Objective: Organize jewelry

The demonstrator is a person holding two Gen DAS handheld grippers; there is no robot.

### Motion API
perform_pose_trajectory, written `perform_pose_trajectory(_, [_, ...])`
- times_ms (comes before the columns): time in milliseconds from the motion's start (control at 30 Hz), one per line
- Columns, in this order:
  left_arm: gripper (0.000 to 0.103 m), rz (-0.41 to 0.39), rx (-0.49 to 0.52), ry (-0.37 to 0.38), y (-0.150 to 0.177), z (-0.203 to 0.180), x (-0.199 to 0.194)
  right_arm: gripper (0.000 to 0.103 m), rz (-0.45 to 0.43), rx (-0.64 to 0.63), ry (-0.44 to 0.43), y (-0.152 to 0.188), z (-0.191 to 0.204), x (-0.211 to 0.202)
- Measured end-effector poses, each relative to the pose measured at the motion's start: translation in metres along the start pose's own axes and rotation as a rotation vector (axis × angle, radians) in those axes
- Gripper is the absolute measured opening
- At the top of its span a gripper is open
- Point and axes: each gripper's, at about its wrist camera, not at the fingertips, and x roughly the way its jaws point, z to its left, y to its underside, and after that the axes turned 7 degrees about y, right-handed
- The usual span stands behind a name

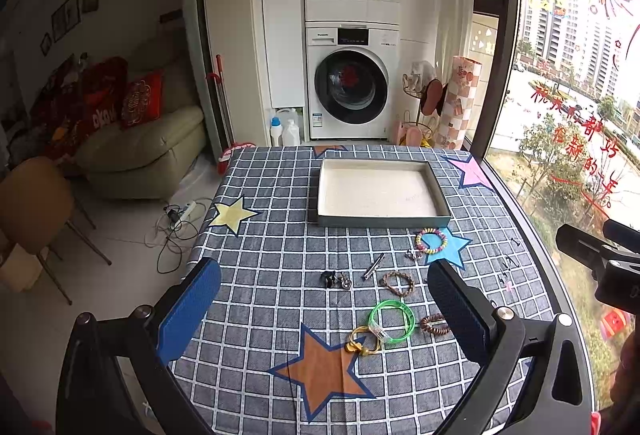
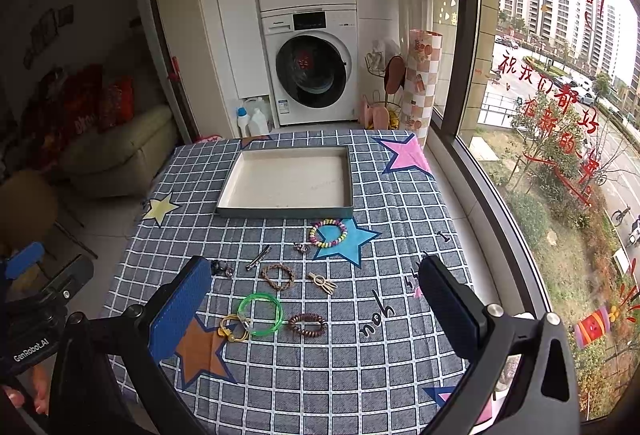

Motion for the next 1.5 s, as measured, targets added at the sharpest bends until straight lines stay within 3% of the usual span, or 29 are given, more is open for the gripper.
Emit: perform_pose_trajectory(1500, [0.103, 0.006, 0.000, 0.003, 0.0027, -0.0001, 0.0005, 0.103, 0.004, 0.002, -0.003, 0.0015, 0.0019, -0.0003])
